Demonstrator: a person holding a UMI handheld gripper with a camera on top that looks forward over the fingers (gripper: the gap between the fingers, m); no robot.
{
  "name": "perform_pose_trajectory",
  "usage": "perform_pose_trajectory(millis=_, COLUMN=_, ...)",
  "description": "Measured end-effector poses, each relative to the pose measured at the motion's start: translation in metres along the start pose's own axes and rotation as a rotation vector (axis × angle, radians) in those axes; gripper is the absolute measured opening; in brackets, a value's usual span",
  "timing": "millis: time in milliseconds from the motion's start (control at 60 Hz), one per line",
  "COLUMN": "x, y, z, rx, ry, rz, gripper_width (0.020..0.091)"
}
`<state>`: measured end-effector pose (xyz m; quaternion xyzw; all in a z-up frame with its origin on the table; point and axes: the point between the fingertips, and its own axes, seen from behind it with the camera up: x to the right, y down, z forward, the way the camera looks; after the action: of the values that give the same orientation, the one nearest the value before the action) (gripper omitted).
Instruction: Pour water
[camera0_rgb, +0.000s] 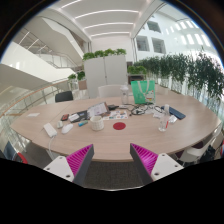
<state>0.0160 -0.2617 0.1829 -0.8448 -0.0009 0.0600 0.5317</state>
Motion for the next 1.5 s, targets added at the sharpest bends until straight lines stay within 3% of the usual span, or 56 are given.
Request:
perform_pose_trajectory(millis=217, x=-0.005, y=0.005, z=-0.01, rx=0.016, ry=0.045, rz=-0.004, gripper_width=0.0825)
perform_pose_trajectory(millis=317, x=0.023, y=0.009, z=-0.002, rx=0.018, ry=0.059, rz=-0.001, gripper_width=0.0832)
perform_pose_trajectory(millis=450, x=0.089, y=-0.007, z=0.019, rx=0.099, ry=0.116, rz=-0.012, gripper_width=0.0834)
perform_pose_trajectory(millis=733, x=0.258, y=-0.041, z=0.162, rx=0.216, ry=0.208, rz=-0.002, gripper_width=0.083)
perform_pose_trajectory(millis=883, x=0.31, y=-0.041, z=0.25, rx=0.203, ry=0.19, rz=0.016, gripper_width=0.0827)
perform_pose_trajectory(millis=1083, x=0.33, y=-0.047, z=0.311, rx=0.203, ry=0.164, rz=0.001, gripper_width=0.083)
perform_pose_trajectory(millis=1133, x=0.326, y=-0.058, z=0.317, rx=0.229, ry=0.145, rz=-0.014, gripper_width=0.0765)
perform_pose_trajectory(millis=1150, x=0.324, y=-0.061, z=0.319, rx=0.234, ry=0.143, rz=-0.021, gripper_width=0.0695)
perform_pose_trajectory(millis=1167, x=0.323, y=-0.061, z=0.324, rx=0.231, ry=0.138, rz=-0.03, gripper_width=0.057)
perform_pose_trajectory(millis=1183, x=0.323, y=-0.06, z=0.326, rx=0.225, ry=0.135, rz=-0.032, gripper_width=0.0516)
perform_pose_trajectory(millis=1417, x=0.33, y=-0.061, z=0.33, rx=0.226, ry=0.203, rz=-0.013, gripper_width=0.0446)
perform_pose_trajectory(millis=1500, x=0.332, y=-0.059, z=0.329, rx=0.22, ry=0.217, rz=-0.007, gripper_width=0.0372)
